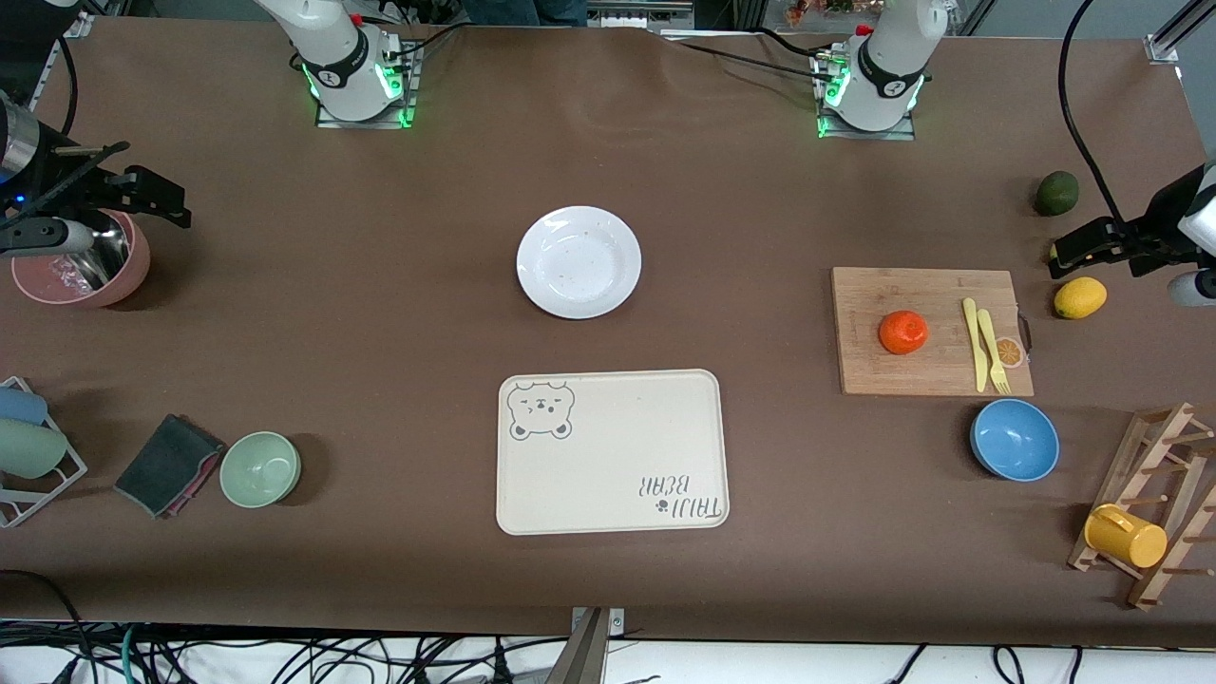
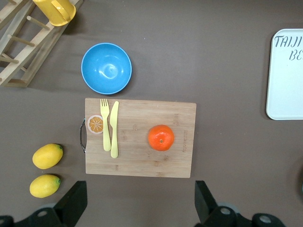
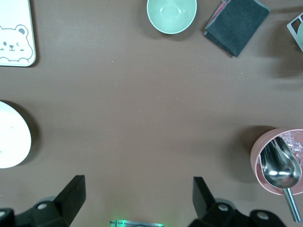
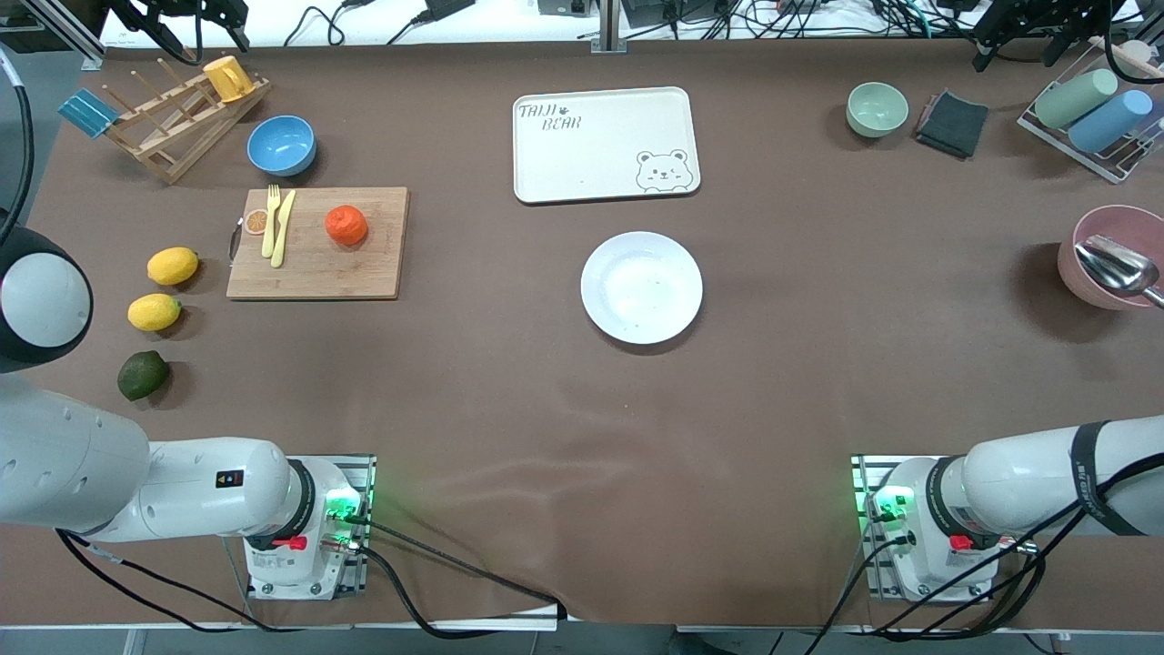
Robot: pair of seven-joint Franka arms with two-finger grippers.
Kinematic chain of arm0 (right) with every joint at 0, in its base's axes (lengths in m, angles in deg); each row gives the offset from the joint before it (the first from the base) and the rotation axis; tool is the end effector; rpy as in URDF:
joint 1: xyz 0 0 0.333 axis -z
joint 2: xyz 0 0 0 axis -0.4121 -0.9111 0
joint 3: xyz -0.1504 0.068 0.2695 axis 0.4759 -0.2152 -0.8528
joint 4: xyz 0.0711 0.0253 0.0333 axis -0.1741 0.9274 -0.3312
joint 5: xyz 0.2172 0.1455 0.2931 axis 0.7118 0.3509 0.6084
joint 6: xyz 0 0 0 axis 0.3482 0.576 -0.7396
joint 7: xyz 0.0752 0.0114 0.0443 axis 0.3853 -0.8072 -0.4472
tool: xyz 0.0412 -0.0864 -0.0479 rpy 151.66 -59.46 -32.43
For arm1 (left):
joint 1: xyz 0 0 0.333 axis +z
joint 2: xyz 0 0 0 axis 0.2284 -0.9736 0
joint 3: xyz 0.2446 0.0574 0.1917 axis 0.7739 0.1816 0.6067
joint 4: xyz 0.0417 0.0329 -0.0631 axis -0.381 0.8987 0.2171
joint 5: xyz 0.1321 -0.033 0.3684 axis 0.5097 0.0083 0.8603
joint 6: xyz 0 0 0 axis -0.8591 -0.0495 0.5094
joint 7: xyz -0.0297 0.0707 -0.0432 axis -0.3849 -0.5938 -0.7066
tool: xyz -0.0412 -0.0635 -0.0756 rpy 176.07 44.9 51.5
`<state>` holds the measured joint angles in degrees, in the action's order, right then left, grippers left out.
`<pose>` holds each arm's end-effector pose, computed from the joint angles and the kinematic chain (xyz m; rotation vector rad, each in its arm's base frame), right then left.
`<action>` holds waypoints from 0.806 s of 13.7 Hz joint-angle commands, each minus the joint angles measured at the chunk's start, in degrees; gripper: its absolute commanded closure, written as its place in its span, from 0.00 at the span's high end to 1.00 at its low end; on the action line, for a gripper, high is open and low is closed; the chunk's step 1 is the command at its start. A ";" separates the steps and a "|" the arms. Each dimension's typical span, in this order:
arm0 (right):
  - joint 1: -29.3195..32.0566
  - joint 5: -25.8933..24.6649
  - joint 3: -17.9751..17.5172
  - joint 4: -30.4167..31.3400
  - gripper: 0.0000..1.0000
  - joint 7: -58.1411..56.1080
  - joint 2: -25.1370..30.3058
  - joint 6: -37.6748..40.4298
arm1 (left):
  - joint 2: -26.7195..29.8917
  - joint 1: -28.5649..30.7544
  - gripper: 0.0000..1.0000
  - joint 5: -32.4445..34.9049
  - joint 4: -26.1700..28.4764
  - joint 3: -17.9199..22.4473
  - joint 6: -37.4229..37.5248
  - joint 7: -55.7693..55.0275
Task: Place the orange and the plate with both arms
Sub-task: 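Reach the left gripper down to the orange on the cutting board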
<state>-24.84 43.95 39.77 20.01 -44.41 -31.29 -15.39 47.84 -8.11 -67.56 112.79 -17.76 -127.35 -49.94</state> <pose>0.5476 0.0007 0.5825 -3.1334 -0.1195 0.1628 0.5794 0.0317 0.5838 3.1226 0.0868 -0.0774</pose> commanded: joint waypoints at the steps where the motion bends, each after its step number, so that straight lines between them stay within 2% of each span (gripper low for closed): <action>1: -0.02 0.03 -0.15 -1.33 1.00 0.58 -0.28 0.91 | -0.38 -0.26 1.00 -0.76 -0.99 0.15 0.56 0.31; 2: -0.02 -0.06 -0.15 -1.42 1.00 0.24 -0.37 0.82 | -0.73 -0.26 1.00 -0.85 -0.99 0.15 0.47 0.31; 4: -0.11 -0.15 -0.15 -1.42 1.00 -0.20 -0.37 1.08 | -5.02 -0.26 1.00 -2.60 -1.78 0.07 -1.01 0.31; 5: -0.11 -0.06 -0.15 -1.42 1.00 -0.29 -0.37 1.08 | -5.99 -0.26 1.00 -5.22 -2.39 0.07 -1.46 0.31; 7: -0.11 -0.06 -0.15 -1.42 1.00 -0.29 -0.37 1.17 | -11.95 0.43 1.00 -9.71 -2.84 0.24 -1.73 0.40; 11: -0.11 0.03 -0.15 -1.42 1.00 -0.29 -0.46 1.17 | -16.89 -1.58 1.00 -5.42 -2.84 0.15 -7.34 -0.39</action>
<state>-24.95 43.95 39.74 19.94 -44.45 -31.32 -15.25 32.98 -8.85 -74.68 112.55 -17.81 -134.09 -49.95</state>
